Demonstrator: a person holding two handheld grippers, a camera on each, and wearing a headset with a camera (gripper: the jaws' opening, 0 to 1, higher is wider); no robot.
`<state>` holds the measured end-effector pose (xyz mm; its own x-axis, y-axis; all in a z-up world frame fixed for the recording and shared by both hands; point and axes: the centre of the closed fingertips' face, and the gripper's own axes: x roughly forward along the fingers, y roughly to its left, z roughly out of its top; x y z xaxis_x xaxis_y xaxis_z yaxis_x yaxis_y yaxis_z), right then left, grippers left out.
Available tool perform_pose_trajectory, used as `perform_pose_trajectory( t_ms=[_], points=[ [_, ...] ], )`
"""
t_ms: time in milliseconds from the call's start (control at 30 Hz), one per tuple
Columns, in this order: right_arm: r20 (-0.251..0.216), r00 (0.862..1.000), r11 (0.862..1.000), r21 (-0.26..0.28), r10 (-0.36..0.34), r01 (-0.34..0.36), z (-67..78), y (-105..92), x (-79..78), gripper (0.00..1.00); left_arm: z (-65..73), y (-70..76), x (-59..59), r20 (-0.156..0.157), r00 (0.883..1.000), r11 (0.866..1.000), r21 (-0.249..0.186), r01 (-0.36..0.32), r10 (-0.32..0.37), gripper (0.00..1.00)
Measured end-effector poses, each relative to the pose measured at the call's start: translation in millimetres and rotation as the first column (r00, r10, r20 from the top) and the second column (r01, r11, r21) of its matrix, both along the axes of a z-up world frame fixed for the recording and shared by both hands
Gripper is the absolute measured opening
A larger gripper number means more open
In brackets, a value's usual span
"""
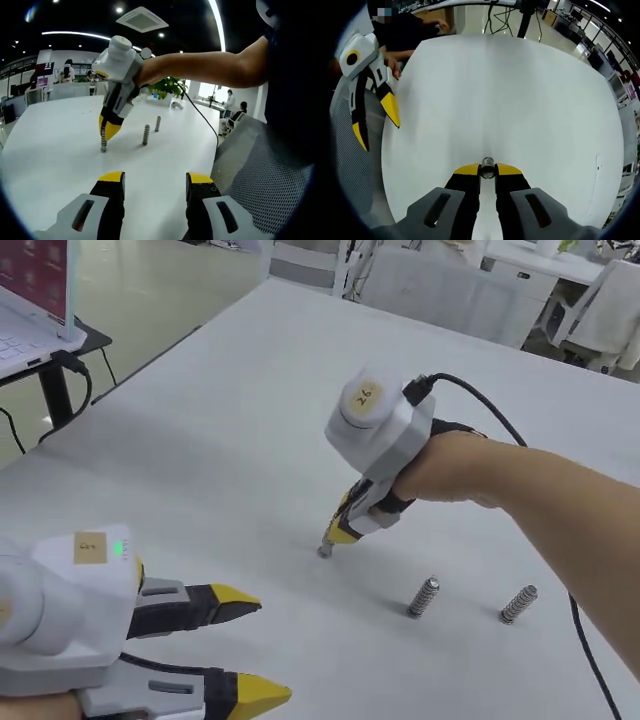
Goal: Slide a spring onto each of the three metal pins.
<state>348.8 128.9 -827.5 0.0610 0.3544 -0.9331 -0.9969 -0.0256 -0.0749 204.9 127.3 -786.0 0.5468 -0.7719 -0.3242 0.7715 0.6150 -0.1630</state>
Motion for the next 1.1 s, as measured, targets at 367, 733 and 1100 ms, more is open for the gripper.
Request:
perform_pose_trajectory(
  t_ms=[367, 733, 1100],
  points=[
    [-0.018, 1.0, 1.0, -0.005, -0.016, 0.016, -13.2, 1.0, -0.8, 0.08, -2.1, 0.2, 1.1, -0.003, 1.0, 1.0, -0.001, -0.001, 0.001, 0.43],
    [-0.043, 0.999, 0.999, -0.042, -0.004, 0.003, -14.7, -4.2, -18.0, 0.08, -1.6, -0.8, 0.2, 0.001, 1.0, 1.0, 0.0, 0.004, -0.004, 0.43],
    [-0.049, 0.999, 0.997, -0.077, 0.017, -0.021, -14.0, -13.3, -42.6, 0.08, 1.3, -1.6, -1.6, 0.008, 1.0, 1.0, 0.005, 0.01, -0.011, 0.43]
  ],
)
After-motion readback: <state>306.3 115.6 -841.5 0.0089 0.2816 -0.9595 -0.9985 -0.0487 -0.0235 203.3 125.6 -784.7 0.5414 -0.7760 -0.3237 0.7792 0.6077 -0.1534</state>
